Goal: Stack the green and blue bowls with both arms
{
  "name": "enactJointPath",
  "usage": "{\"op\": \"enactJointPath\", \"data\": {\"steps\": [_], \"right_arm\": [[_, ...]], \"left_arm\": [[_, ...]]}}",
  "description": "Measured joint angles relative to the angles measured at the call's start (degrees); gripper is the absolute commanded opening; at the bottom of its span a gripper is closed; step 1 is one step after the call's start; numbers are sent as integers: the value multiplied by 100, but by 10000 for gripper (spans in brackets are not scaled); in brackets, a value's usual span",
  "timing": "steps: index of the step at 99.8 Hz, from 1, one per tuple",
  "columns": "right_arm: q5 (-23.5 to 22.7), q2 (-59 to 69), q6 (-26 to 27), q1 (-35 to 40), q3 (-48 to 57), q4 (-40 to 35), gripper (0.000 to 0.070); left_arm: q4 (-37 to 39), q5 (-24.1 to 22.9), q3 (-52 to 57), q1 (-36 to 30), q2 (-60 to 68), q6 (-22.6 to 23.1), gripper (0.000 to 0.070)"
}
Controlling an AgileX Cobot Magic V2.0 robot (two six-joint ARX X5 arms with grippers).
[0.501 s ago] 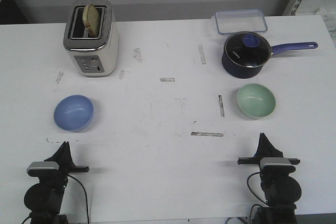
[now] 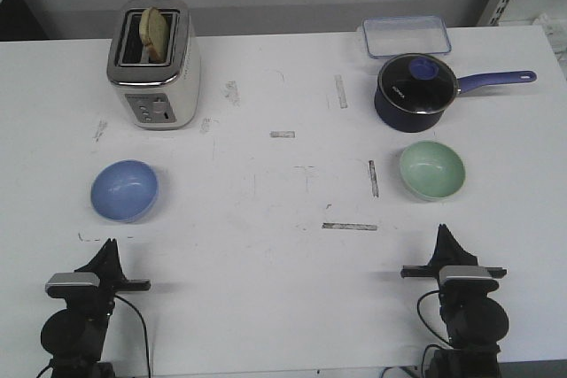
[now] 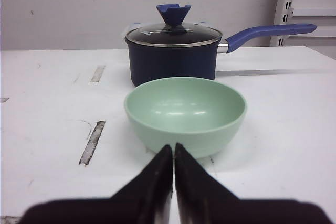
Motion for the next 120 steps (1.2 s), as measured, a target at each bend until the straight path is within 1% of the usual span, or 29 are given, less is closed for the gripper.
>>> {"op": "enactJointPath", "data": {"steps": [49, 57, 69, 74, 84, 97, 107, 120], "right_arm": [[2, 0, 2, 0, 0, 37, 0], [2, 0, 2, 0, 0, 273, 0], [116, 0, -7, 0, 24, 966, 0], [151, 2, -24, 0, 146, 1003, 0], [153, 181, -151, 0, 669, 997, 0], [151, 817, -243, 0, 1779, 933, 0], [153, 1600, -280, 0, 2800, 404, 0], [151, 2815, -295, 0, 4159, -634, 0]], "left_arm": [[0, 0, 0, 0, -2, 0, 3], [0, 0, 0, 0, 0, 0, 3], [0, 0, 0, 0, -2, 0, 3], [0, 0, 0, 0, 0, 0, 3], [0, 0, 0, 0, -2, 2, 3], [0, 0, 0, 0, -2, 0, 3], [0, 0, 0, 0, -2, 0, 3], [-2, 0, 0, 0, -2, 0, 3]]}}
